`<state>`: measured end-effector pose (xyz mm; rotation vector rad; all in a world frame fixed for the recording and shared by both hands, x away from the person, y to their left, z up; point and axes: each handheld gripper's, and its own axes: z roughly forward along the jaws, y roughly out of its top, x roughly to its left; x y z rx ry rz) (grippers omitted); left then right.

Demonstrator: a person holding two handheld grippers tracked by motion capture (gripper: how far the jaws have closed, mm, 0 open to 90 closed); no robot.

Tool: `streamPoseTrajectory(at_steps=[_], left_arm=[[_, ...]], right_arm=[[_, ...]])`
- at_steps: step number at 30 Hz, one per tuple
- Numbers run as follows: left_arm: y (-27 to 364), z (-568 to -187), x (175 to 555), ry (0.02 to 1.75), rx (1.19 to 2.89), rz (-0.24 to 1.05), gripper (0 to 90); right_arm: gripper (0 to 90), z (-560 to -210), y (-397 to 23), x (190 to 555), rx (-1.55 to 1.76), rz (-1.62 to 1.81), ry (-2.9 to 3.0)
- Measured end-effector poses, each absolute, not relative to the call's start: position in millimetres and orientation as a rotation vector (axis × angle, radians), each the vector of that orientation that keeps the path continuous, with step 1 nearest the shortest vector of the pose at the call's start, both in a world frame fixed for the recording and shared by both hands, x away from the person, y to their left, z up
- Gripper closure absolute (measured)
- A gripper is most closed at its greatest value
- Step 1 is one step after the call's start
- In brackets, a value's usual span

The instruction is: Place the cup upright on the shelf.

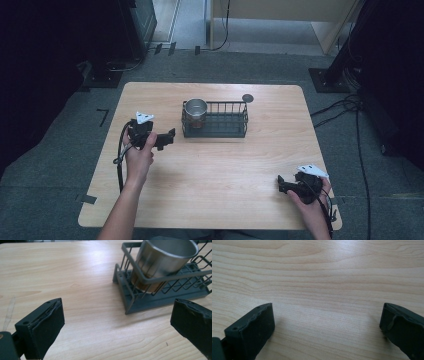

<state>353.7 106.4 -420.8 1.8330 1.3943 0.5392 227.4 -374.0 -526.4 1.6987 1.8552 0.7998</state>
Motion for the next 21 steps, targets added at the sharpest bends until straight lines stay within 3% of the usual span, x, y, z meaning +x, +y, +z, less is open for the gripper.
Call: streamPoseTrajectory(at_steps=[21], left_arm=[[150.5, -463.7, 321.8, 1.520, 1.833, 0.531, 0.0]], right_arm=[[0.0, -526.3, -374.2, 227.4, 1.697, 0.798, 1.857]])
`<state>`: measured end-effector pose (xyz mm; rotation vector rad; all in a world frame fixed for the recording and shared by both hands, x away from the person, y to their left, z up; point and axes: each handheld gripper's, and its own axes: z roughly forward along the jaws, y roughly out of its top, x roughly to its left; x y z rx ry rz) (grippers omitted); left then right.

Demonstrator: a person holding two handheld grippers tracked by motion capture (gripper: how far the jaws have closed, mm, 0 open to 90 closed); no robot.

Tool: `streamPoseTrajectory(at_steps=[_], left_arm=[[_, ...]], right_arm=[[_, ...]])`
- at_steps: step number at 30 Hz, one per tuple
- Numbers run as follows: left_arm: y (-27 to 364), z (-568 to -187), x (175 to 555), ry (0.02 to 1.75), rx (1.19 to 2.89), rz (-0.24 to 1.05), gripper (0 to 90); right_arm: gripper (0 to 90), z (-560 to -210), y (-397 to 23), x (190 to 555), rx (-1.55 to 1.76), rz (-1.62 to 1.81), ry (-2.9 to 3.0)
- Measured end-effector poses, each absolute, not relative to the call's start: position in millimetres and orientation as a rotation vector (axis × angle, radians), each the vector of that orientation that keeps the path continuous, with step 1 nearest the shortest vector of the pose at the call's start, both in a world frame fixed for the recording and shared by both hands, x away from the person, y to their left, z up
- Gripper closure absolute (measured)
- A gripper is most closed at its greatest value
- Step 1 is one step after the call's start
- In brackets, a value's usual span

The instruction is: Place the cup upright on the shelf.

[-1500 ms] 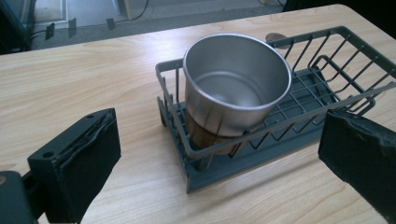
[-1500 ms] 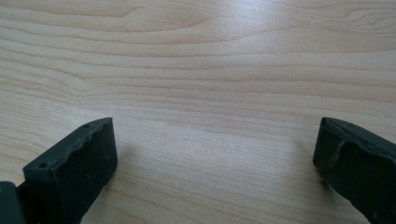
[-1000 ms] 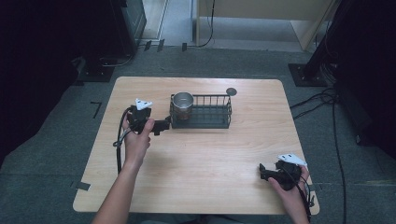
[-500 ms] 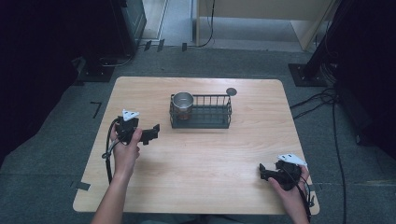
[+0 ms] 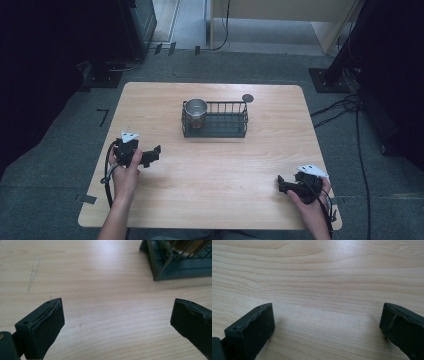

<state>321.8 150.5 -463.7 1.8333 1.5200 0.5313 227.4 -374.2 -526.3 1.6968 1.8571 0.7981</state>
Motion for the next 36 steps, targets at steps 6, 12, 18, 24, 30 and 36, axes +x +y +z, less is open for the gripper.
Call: streamPoseTrajectory(at_steps=[6, 12, 18, 24, 30, 36], left_arm=[[161.6, -474.9, 312.6, 1.553, 1.834, 0.526, 0.0], [171.5, -482.4, 302.4, 1.567, 1.835, 0.526, 0.0], [181.4, -491.9, 293.3, 1.585, 1.855, 0.527, 0.0], [190.1, -500.7, 283.8, 1.606, 1.884, 0.529, 0.0], [199.1, -507.8, 273.9, 1.628, 1.896, 0.538, 0.0], [208.6, -512.6, 266.0, 1.640, 1.916, 0.568, 0.0]], right_arm=[[0.0, -526.3, -374.2, 227.3, 1.697, 0.798, 1.857], [0.0, -526.4, -374.2, 227.3, 1.697, 0.798, 1.857], [0.0, -526.3, -374.1, 227.4, 1.698, 0.798, 1.856], [0.0, -526.4, -374.1, 227.4, 1.697, 0.798, 1.856], [0.0, -526.4, -374.1, 227.4, 1.697, 0.798, 1.856], [0.0, -526.4, -374.1, 227.4, 1.697, 0.799, 1.856]])
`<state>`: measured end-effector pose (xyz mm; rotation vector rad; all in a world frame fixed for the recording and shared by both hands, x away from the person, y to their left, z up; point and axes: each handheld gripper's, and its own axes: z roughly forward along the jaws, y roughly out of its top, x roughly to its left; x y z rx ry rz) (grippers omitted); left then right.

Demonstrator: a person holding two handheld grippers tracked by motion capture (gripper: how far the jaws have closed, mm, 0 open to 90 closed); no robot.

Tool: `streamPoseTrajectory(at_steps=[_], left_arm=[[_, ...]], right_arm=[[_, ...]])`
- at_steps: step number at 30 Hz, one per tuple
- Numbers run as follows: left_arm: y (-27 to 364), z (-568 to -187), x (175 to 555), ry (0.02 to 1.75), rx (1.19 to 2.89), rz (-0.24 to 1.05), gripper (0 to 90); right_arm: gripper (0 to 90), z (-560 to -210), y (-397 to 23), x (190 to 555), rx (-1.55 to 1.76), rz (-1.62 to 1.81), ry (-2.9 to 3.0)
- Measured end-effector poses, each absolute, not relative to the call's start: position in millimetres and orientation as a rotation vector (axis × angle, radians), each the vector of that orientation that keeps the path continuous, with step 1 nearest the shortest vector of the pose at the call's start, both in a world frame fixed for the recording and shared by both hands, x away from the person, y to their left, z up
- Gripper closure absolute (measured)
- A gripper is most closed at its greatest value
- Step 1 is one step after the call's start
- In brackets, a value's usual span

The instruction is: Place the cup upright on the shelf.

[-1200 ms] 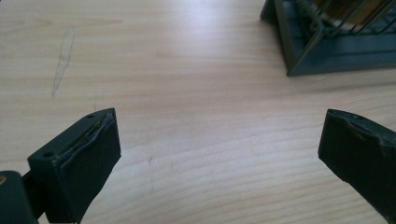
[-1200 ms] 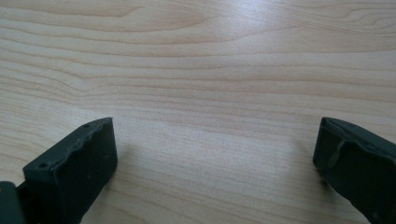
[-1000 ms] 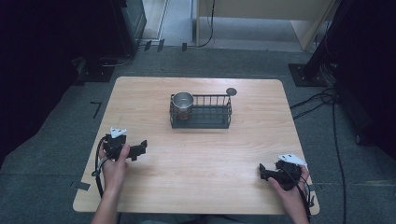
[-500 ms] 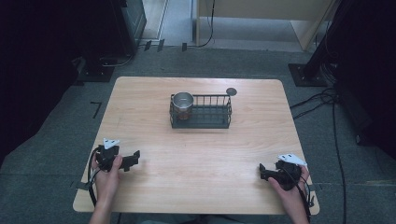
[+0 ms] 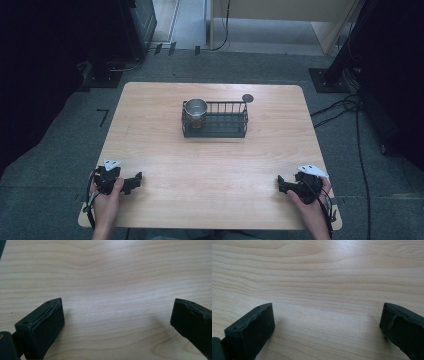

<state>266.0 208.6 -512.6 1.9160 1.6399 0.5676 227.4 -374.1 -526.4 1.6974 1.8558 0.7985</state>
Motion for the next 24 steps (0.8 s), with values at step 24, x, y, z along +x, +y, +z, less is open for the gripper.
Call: streamPoseTrajectory(at_steps=[24], left_arm=[[228.2, -516.6, 242.4, 1.645, 1.911, 0.644, 0.0]], right_arm=[[0.0, -526.4, -374.2, 227.3, 1.697, 0.798, 1.856]])
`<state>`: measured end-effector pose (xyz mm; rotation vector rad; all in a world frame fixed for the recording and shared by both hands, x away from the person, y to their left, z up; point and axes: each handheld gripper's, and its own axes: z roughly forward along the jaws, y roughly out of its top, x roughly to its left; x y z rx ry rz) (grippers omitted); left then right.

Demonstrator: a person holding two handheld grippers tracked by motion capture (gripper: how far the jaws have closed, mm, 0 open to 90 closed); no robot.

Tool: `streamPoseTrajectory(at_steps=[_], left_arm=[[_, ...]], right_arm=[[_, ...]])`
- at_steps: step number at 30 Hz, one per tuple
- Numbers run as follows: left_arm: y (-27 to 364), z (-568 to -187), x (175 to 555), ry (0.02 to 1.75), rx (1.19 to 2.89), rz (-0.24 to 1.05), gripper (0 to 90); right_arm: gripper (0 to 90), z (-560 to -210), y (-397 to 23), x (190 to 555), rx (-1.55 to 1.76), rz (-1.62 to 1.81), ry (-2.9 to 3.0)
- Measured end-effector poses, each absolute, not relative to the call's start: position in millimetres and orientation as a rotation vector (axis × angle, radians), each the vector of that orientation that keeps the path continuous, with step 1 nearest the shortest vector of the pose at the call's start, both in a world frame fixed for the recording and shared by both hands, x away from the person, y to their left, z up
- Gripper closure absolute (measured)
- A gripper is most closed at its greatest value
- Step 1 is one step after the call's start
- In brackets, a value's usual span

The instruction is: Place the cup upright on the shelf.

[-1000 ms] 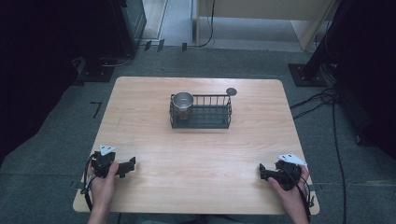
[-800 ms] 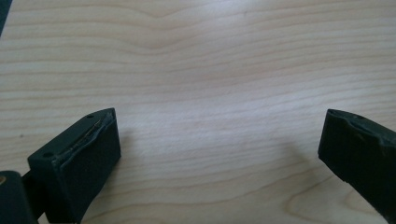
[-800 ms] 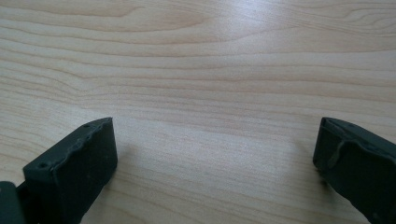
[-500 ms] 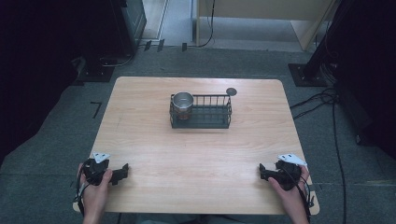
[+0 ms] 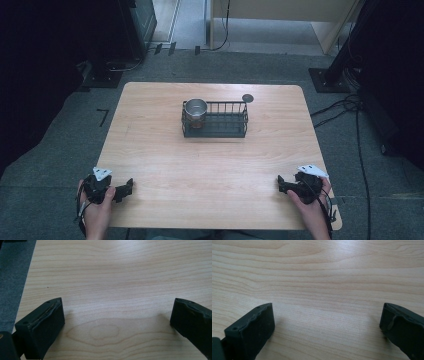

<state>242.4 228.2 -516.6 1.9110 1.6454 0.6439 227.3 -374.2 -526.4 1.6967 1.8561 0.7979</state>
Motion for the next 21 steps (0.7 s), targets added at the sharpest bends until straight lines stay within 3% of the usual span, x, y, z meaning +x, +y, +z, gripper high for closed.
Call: streamPoseTrajectory(at_steps=[21], left_arm=[[220.5, -518.6, 246.1, 1.726, 1.825, 0.696, 0.0]], right_arm=[[0.0, -526.4, -374.2, 227.2, 1.696, 0.798, 1.856]])
